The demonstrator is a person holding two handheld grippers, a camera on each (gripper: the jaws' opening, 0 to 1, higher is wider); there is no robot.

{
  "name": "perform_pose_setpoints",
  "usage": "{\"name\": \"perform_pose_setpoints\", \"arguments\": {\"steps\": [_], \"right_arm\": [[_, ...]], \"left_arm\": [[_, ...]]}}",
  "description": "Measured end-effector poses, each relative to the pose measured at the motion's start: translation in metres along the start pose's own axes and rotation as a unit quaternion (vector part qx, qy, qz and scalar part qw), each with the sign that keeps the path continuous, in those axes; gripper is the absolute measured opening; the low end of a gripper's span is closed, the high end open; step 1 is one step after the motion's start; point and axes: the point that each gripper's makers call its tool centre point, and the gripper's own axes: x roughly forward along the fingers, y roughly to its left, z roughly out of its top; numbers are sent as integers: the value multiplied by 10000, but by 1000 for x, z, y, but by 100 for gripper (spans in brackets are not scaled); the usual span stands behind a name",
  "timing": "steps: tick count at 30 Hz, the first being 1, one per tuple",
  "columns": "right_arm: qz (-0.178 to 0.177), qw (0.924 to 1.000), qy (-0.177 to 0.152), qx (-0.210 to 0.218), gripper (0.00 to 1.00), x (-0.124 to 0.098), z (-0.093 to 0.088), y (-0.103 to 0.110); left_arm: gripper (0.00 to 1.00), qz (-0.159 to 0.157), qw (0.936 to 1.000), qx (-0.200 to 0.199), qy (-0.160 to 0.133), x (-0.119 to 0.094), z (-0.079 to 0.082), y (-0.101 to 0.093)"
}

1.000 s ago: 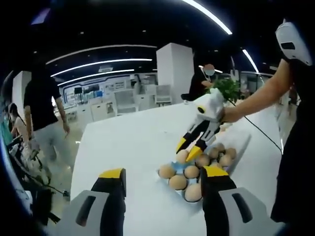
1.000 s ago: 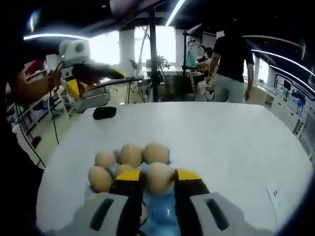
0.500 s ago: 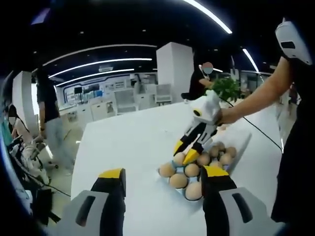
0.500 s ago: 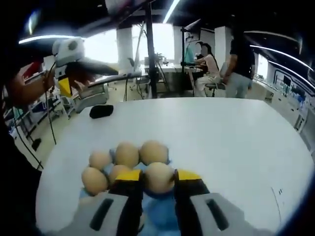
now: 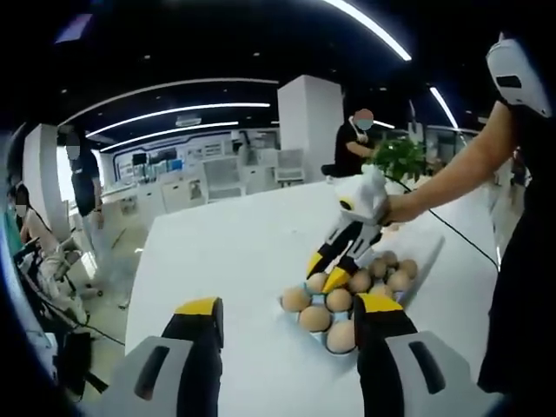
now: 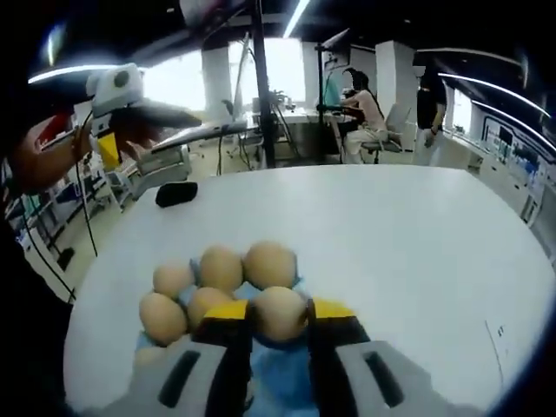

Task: Place the egg into an empty slot of the egg tray after lifting it from the table, then release the egg inside the slot.

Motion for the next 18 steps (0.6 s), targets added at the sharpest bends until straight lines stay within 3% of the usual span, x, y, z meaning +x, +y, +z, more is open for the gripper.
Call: {"name": "perform_pose_setpoints", "arguments": {"steps": [18], "right_arm": [[-7, 9999, -13, -101, 27, -1, -5, -2]], "left_arm": [[61, 7, 10000, 26, -1, 0, 1, 0]]}}
